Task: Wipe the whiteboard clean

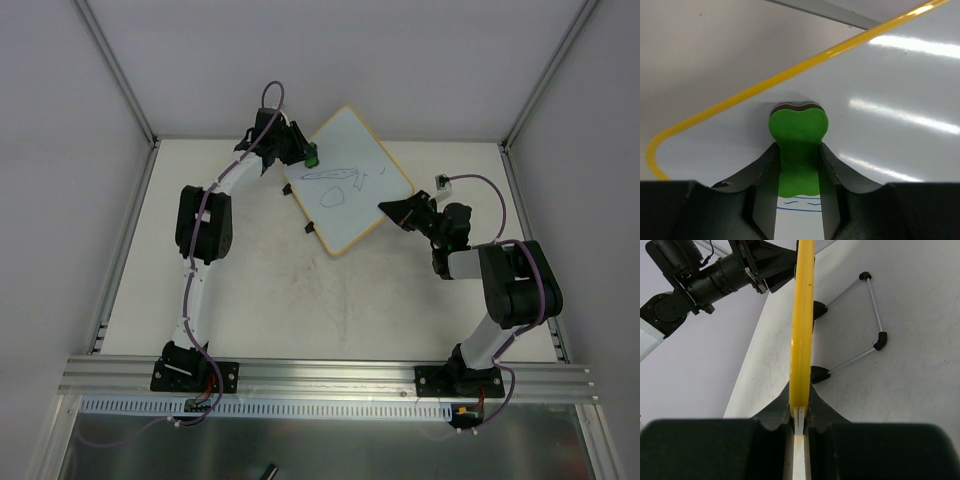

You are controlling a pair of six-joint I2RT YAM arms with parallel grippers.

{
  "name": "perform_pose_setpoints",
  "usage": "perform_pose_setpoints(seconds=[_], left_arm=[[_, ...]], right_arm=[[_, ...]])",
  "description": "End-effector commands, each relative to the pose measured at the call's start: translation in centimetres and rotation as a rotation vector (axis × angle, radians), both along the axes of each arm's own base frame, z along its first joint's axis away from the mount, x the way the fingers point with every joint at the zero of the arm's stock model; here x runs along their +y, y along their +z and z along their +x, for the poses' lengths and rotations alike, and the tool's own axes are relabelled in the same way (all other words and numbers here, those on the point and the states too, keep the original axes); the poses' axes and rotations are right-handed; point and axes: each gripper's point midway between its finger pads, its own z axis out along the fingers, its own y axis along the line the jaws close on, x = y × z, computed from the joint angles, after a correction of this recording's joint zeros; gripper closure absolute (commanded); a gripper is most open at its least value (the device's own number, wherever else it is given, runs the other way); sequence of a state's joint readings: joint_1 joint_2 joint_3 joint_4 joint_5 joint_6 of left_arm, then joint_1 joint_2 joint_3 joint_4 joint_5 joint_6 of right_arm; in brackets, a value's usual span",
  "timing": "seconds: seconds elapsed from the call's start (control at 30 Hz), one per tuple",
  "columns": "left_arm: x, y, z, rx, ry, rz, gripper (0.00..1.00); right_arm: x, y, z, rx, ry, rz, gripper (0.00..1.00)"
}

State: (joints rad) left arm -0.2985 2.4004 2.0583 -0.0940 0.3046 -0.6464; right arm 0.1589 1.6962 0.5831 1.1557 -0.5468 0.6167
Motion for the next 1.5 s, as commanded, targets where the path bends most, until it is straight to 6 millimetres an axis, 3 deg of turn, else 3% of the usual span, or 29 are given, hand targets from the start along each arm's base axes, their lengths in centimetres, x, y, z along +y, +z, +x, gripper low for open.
perform_pose_setpoints(seconds=[0.0, 0.37, 0.5, 0.63, 1.0, 1.47], left_arm=[[1.6, -5.5, -2.5, 0.201, 0.035, 0.038, 1.0], [1.3, -6.7, -2.7, 0.236, 0.007, 0.003, 1.0], [-0.6, -6.2, -2.9, 0.221, -0.081, -0.041, 1.0], [-2.5, -5.4, -3.4, 0.138, -0.143, 0.04, 1.0], [-9.1, -1.4, -5.7, -0.086, -0.319, 0.164, 1.0], [-15.5, 0.6, -11.1, -0.314, -0.601, 0.243, 1.0]], right_arm=[[2.4, 1.5, -1.9, -0.104, 0.142, -0.023, 1.0], [2.4, 1.7, -1.9, -0.106, 0.144, -0.02, 1.0], [2.5, 1.6, -1.8, -0.103, 0.145, -0.018, 1.0], [2.6, 1.6, -1.8, -0.102, 0.148, -0.017, 1.0], [2.6, 1.5, -1.8, -0.099, 0.15, -0.017, 1.0], [2.7, 1.5, -1.8, -0.098, 0.156, -0.016, 1.0]])
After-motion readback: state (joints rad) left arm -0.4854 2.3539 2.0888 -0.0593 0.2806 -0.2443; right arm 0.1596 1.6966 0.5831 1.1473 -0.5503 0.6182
